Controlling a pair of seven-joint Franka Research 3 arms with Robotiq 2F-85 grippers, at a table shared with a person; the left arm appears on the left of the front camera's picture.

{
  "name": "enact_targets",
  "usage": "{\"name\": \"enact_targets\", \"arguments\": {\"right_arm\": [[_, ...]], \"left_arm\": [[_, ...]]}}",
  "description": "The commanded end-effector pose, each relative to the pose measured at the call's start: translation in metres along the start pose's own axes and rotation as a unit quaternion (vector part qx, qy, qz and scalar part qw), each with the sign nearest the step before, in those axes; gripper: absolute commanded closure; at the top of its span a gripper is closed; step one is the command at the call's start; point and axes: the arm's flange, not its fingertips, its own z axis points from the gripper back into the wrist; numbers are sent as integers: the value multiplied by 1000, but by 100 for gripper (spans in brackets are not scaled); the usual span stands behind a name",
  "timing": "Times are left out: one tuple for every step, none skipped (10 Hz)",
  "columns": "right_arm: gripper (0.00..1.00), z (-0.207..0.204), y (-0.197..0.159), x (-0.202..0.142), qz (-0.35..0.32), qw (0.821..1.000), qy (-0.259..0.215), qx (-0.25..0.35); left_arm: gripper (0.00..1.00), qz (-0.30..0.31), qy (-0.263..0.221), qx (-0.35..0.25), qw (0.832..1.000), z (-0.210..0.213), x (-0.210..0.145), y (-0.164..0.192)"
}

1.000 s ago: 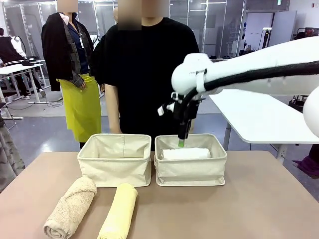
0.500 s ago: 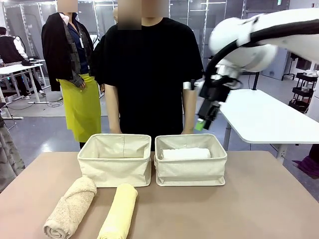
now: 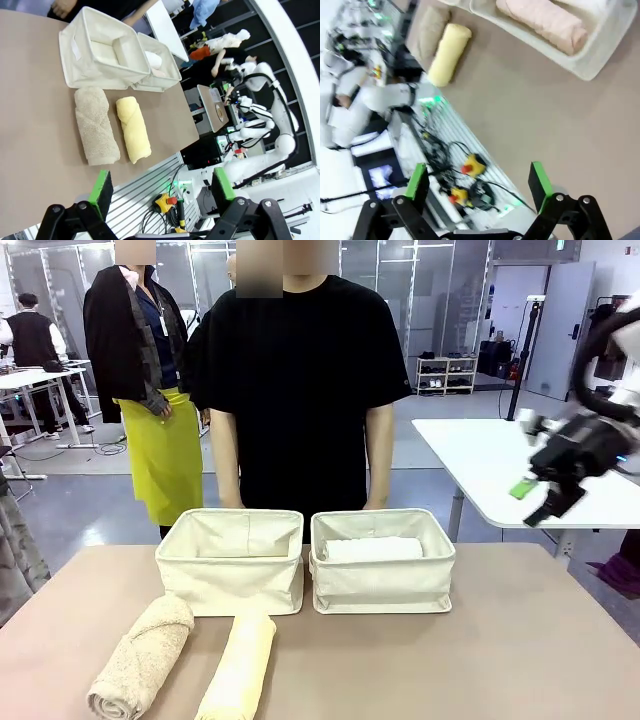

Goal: Divide the towels into two baskets.
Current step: Pick up one hotel-folded towel from the bottom of the table and place it in the Fabric basket indicated by the person.

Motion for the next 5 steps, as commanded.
{"name": "enact_targets", "arguments": {"right_arm": [[0,14,-41,-50,-35,989,-106,98],[0,30,-70,-76,-46,977,-154,143],[0,43,-88,-99,-24,968,-188,164],[0,55,-102,-125,-5,962,-206,179],[0,64,-117,-147,7,958,-224,176]], "left_arm": [[0,-3,-2,-8,1000,2,-1,-2],[0,-3,-2,-8,1000,2,-1,-2],[0,-3,-2,-8,1000,2,-1,-2],[0,-3,-2,-8,1000,2,-1,-2],[0,-3,-2,-8,1000,2,-1,-2]]}}
